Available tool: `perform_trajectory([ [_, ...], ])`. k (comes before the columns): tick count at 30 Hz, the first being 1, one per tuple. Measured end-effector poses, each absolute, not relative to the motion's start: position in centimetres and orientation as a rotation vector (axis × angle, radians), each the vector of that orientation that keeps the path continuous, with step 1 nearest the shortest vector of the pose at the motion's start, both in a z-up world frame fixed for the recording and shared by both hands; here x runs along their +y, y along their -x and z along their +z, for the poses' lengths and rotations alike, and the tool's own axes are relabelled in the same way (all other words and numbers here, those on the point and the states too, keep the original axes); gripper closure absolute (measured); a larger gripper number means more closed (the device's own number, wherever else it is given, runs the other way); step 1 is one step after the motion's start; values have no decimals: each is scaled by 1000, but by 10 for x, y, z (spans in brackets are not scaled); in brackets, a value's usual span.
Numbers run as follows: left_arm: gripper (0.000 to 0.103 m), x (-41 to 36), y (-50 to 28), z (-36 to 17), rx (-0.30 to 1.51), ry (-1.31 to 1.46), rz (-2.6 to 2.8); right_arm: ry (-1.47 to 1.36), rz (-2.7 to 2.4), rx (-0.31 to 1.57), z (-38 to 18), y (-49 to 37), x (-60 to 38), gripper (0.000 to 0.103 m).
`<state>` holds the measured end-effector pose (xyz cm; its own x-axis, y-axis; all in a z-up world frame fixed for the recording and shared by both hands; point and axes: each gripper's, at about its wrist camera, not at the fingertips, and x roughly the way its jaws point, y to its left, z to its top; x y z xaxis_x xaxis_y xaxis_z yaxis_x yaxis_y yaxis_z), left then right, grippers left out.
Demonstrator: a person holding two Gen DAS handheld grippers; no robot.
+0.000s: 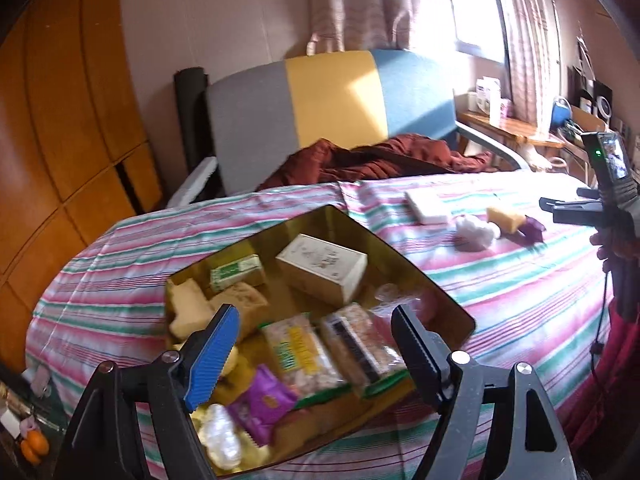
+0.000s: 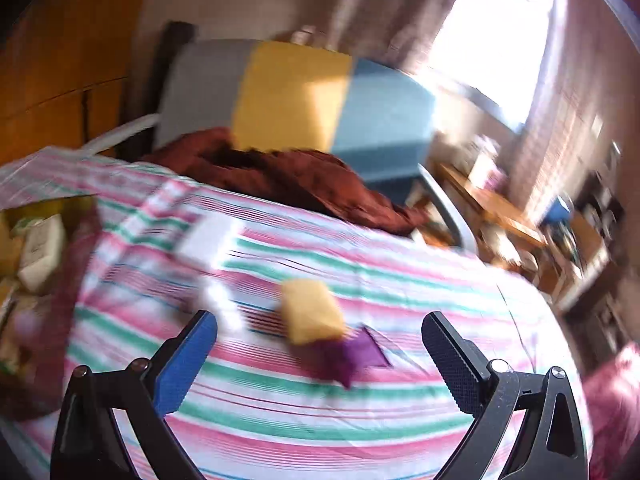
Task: Organize objects
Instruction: 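Open both grippers and move them back toward the remaining pile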
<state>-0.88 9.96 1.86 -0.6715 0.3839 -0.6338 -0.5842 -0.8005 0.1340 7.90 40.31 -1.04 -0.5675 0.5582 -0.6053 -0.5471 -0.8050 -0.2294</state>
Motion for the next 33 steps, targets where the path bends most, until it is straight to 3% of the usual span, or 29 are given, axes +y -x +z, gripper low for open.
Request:
perform_trajectory([
  [4,23,119,11,16,435,854,2387,955,2148,286,-25,-98,463,0],
  [9,20,148,18,17,396,898,2297,940,2062,525,-29,-122,494,0],
  [18,20,219,28,22,319,991,2094,806,2006,664,-20,-147,513,0],
  [26,20,279,44,-7,262,1202,1941,760,1951,984,-36,-171,545,0],
  [33,20,325,58,-30,275,1292,1919,789,1993,1023,-40,-165,542,0],
])
